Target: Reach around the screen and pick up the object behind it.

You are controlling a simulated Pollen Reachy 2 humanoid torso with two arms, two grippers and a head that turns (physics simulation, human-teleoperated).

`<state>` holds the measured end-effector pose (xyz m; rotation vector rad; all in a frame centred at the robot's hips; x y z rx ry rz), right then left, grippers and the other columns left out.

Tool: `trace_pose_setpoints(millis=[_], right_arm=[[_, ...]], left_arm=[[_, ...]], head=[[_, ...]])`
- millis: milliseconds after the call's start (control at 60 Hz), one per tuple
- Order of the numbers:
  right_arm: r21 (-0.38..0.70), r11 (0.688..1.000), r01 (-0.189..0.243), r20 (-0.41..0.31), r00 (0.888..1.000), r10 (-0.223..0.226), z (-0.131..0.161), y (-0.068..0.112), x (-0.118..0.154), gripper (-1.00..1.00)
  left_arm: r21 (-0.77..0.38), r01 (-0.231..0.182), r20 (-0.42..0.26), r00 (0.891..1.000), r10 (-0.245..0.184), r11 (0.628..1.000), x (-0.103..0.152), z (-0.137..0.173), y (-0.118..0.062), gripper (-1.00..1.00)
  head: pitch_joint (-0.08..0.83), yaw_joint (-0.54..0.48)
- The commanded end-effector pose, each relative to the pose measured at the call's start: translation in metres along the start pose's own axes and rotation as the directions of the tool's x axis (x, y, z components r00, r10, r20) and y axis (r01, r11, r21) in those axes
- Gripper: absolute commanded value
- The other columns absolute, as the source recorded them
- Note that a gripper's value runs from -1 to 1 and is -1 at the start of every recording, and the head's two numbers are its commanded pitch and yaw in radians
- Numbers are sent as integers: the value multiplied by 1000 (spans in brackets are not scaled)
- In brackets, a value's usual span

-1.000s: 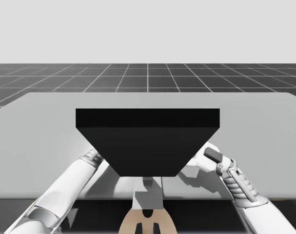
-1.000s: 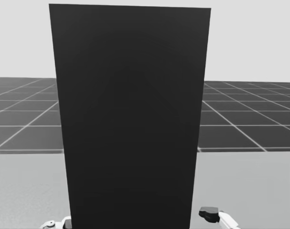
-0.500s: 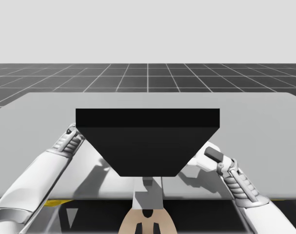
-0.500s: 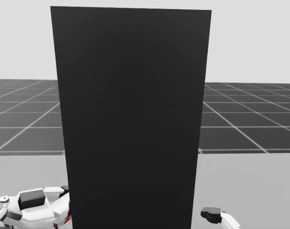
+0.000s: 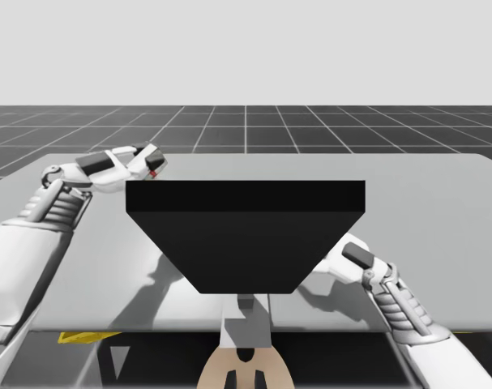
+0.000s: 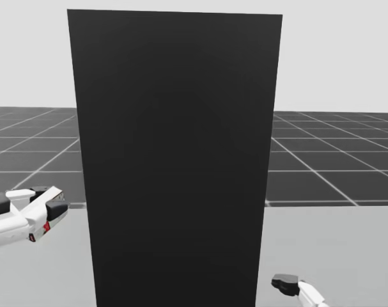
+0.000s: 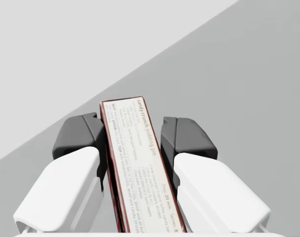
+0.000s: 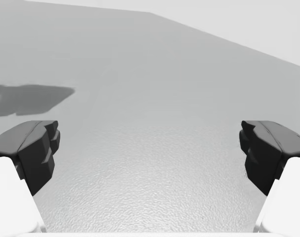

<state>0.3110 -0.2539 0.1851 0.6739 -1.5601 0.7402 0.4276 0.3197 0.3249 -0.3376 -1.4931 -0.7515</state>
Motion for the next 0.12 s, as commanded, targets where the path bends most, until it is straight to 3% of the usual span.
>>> trace_pose_setpoints(millis=[17,117], right_arm=[[-34,999,-5,17,1000,6,0,-4,3,-1000],[-90,996,1,32,999,2,-1,-9,4,-1000]], left_arm=[[42,59,105,992,-63,997,55,4,8,1000],[60,83,152,984,-91,995,82,7,5,1000]], head=[[122,-54],[123,-54]])
